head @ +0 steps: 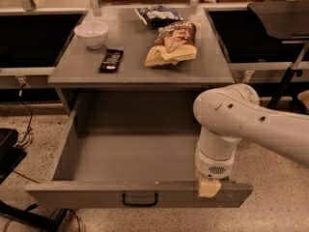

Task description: Open top drawer

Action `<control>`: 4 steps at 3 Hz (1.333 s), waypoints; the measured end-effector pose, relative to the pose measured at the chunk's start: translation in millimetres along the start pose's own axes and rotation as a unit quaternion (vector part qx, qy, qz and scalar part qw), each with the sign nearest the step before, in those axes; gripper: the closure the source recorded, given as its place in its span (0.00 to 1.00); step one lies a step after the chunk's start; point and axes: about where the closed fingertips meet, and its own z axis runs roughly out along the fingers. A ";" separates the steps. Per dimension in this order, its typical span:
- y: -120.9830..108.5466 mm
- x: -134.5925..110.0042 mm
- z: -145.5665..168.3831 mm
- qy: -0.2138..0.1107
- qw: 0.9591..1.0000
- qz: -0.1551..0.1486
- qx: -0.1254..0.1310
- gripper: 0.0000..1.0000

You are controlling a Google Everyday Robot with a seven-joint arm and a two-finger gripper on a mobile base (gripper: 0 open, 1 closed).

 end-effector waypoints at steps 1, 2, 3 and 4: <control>0.0 0.0 0.0 0.000 1.000 0.000 0.000 0.81; 0.0 0.0 0.0 0.000 1.000 0.000 0.000 0.58; -0.1 0.1 -0.2 0.000 1.000 0.000 0.000 0.34; -3.1 3.3 -7.5 -0.007 1.000 0.007 0.009 0.11</control>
Offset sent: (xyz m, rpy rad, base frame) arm 0.0000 0.0000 0.0000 0.0000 0.0000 0.0000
